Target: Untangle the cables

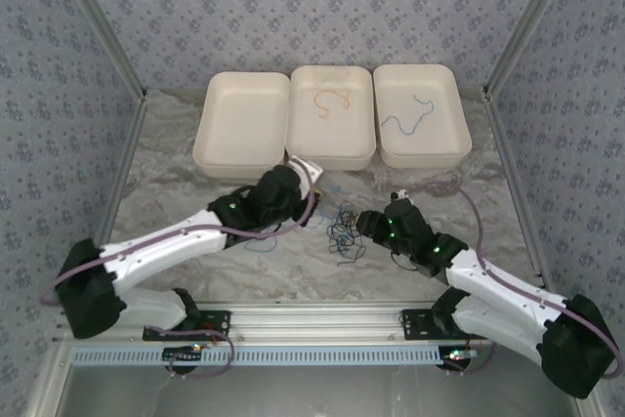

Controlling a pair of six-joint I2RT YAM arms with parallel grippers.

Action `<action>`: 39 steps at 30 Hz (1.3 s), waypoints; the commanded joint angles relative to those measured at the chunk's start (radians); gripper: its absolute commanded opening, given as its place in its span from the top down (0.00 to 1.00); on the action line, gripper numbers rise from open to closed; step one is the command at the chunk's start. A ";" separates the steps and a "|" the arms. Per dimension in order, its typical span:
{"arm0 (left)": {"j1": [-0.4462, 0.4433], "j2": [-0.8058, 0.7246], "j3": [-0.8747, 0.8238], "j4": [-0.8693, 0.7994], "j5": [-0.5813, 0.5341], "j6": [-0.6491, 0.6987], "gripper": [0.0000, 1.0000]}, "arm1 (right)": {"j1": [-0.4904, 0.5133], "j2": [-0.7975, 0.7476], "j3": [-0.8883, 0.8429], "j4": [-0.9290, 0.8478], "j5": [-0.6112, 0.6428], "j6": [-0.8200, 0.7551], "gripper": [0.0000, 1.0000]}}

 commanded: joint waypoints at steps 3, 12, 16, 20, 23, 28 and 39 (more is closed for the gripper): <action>0.086 -0.217 -0.039 -0.038 0.112 -0.081 1.00 | 0.075 0.017 0.082 0.078 0.086 0.090 0.56; 0.198 -0.370 -0.140 -0.009 0.201 -0.137 1.00 | 0.147 0.023 0.238 0.173 0.113 0.479 0.41; 0.198 -0.366 -0.175 0.032 0.210 -0.160 1.00 | 0.181 0.073 0.325 0.198 0.116 0.608 0.33; 0.195 -0.371 -0.194 0.062 0.219 -0.174 1.00 | 0.201 0.172 0.356 0.314 0.070 0.722 0.32; 0.194 -0.367 -0.196 0.067 0.227 -0.174 1.00 | 0.220 0.251 0.392 0.375 0.025 0.779 0.33; 0.182 -0.358 -0.198 0.080 0.228 -0.174 1.00 | 0.260 0.328 0.432 0.437 0.016 0.813 0.37; 0.126 -0.327 -0.193 0.093 0.194 -0.162 1.00 | 0.250 0.304 0.442 0.374 0.063 0.801 0.82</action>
